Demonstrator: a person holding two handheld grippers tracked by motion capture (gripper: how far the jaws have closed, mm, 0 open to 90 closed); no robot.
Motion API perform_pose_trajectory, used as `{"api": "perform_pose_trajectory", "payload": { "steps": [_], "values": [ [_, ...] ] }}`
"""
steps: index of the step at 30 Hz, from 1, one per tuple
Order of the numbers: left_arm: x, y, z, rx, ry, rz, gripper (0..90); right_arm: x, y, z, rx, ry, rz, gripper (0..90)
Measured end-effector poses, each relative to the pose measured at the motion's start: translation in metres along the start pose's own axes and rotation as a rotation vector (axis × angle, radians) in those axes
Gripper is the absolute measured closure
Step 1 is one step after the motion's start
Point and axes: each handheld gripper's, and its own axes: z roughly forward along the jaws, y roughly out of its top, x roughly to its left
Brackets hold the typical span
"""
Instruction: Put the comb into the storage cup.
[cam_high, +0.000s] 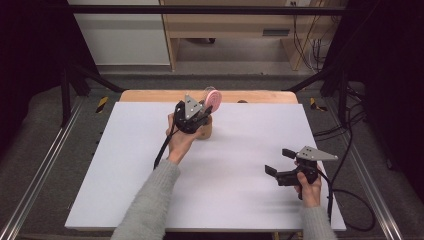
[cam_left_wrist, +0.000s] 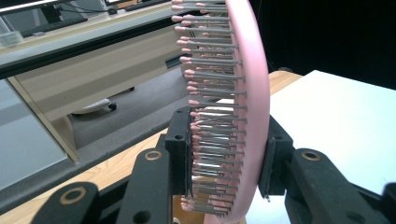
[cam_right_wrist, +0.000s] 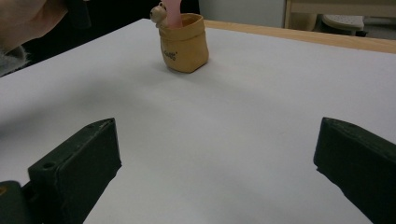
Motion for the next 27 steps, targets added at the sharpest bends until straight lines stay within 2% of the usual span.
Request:
{"api": "perform_pose_trajectory", "payload": {
  "steps": [10,27],
  "values": [
    [-0.0021,0.0004,-0.0005,-0.001,-0.006,0.001,61.5,0.0000,0.0001,0.0001,-0.003,0.001,-0.001,1.0],
    [-0.0066,0.0020,0.0010,-0.015,-0.023,0.015,53.0,0.0004,0.0004,0.0000,-0.003,0.002,0.001,1.0]
  ]
}}
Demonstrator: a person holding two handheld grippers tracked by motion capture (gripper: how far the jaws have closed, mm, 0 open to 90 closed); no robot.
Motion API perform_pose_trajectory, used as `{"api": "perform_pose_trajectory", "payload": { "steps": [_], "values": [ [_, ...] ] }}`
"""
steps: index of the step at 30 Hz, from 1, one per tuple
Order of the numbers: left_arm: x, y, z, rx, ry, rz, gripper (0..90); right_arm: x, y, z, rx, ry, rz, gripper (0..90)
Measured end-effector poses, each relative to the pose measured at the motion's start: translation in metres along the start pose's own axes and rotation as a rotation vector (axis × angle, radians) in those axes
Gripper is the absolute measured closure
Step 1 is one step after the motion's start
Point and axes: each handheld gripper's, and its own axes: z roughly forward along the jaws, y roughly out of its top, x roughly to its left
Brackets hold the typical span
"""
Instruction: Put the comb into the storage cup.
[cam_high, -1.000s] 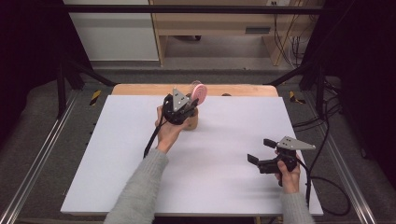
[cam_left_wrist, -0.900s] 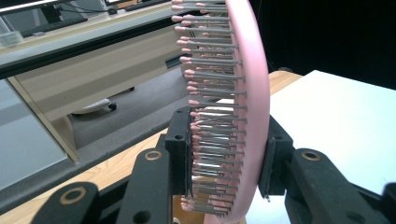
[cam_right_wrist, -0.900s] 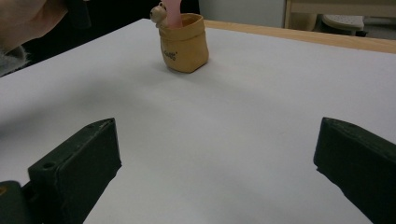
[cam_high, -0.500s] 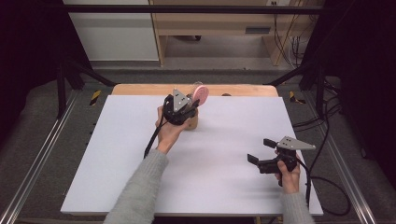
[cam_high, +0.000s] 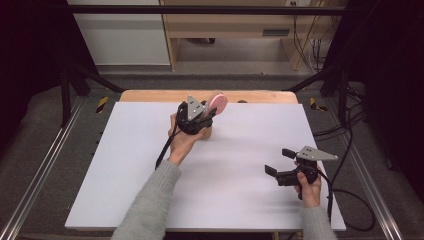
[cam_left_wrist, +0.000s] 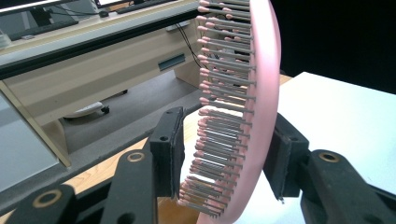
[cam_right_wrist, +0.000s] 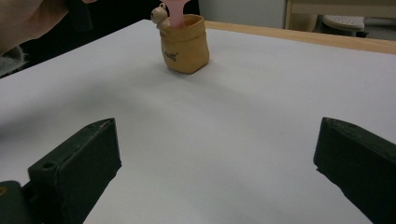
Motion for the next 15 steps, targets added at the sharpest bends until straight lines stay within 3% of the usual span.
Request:
{"api": "perform_pose_trajectory", "payload": {
  "steps": [7,12,15],
  "values": [
    [-0.0007,0.0000,0.0006,0.005,-0.012,-0.005,48.3,0.0000,0.0000,0.0000,-0.001,0.000,0.001,1.0],
    [0.0001,-0.0010,0.0015,0.017,-0.041,-0.043,43.3,0.0002,0.0001,0.0001,-0.001,0.000,0.001,1.0],
    [-0.0001,-0.0012,0.0017,0.024,-0.045,-0.042,38.1,0.0000,0.0001,-0.0001,-0.001,-0.001,0.000,1.0]
  ]
}}
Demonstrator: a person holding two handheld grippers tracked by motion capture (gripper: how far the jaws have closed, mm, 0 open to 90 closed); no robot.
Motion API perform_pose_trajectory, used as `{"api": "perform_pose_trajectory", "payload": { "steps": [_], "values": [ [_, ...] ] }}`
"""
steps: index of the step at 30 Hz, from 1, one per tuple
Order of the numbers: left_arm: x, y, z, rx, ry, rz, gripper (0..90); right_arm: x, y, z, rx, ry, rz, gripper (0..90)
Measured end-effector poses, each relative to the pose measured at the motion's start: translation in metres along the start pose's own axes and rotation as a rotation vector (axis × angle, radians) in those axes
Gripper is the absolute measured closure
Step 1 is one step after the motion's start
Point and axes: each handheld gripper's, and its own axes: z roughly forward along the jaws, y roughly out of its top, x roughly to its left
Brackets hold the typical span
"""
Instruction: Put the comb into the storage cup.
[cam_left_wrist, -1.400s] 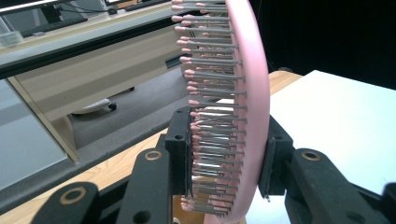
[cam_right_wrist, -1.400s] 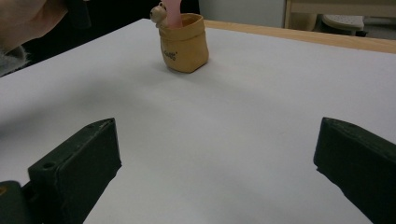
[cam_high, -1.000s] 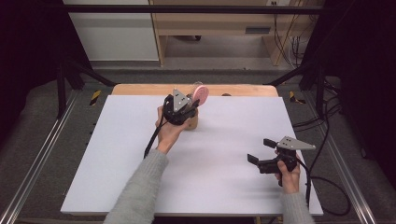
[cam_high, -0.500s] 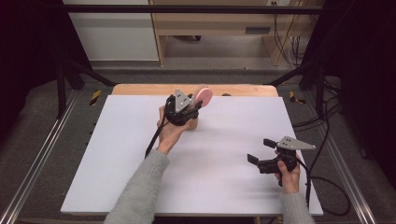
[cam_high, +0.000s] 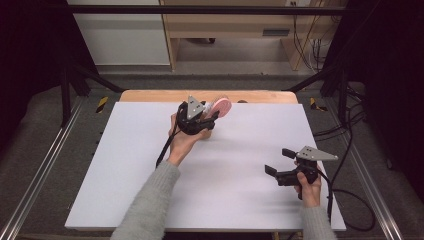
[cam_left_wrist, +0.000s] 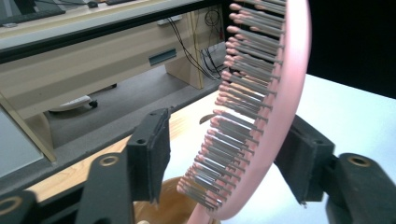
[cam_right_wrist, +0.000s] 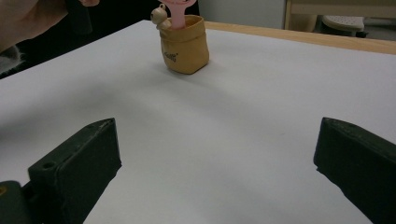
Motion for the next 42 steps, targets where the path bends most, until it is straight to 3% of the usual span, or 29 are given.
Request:
{"api": "perform_pose_trajectory", "payload": {
  "steps": [6,14,23,42],
  "values": [
    [-0.002,-0.001,0.001,0.019,-0.010,-0.004,31.8,0.000,0.000,0.000,-0.001,0.001,0.001,1.0],
    [-0.005,0.000,-0.001,0.044,0.002,-0.006,10.6,0.000,0.000,0.001,-0.001,0.000,0.001,1.0],
    [-0.009,0.003,-0.008,0.028,-0.008,-0.027,2.1,0.000,0.000,0.000,0.000,0.000,0.002,1.0],
    [-0.002,0.005,-0.040,-0.026,-0.035,-0.087,1.2,0.001,0.000,0.001,-0.002,0.001,-0.002,1.0]
  ]
}}
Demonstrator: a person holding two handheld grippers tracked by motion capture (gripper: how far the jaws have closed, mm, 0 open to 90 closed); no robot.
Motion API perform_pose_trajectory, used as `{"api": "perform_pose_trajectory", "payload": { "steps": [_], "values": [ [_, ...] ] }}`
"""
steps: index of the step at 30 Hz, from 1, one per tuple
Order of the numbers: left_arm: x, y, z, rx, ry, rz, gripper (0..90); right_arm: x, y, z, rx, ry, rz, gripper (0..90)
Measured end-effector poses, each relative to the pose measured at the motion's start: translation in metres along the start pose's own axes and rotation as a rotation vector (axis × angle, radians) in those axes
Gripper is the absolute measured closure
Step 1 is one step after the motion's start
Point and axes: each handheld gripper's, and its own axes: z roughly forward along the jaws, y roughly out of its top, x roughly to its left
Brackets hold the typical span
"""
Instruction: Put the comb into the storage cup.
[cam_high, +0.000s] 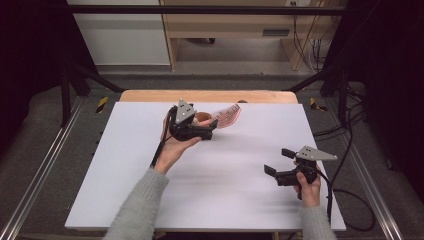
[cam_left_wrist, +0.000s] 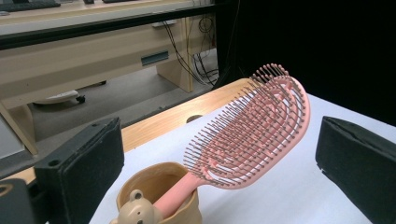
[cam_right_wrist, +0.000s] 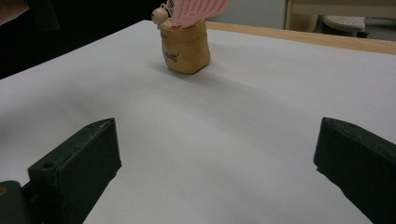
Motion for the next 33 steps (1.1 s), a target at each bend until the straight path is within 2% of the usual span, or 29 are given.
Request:
{"api": "perform_pose_trajectory", "payload": {
  "steps": [7,16,26,33],
  "values": [
    [0.005,-0.001,-0.014,-0.013,-0.013,-0.021,0.9,0.000,0.000,0.000,0.001,-0.001,0.001,1.0],
    [0.016,-0.006,-0.036,-0.031,-0.033,-0.068,0.7,0.000,0.000,0.001,0.001,0.000,-0.002,1.0],
    [0.028,-0.015,-0.056,-0.032,-0.024,-0.084,0.7,0.000,0.000,0.001,0.004,-0.002,0.001,1.0],
    [0.032,-0.021,-0.067,-0.033,-0.023,-0.081,0.7,0.000,0.000,0.001,0.004,-0.001,0.000,1.0]
  ]
}}
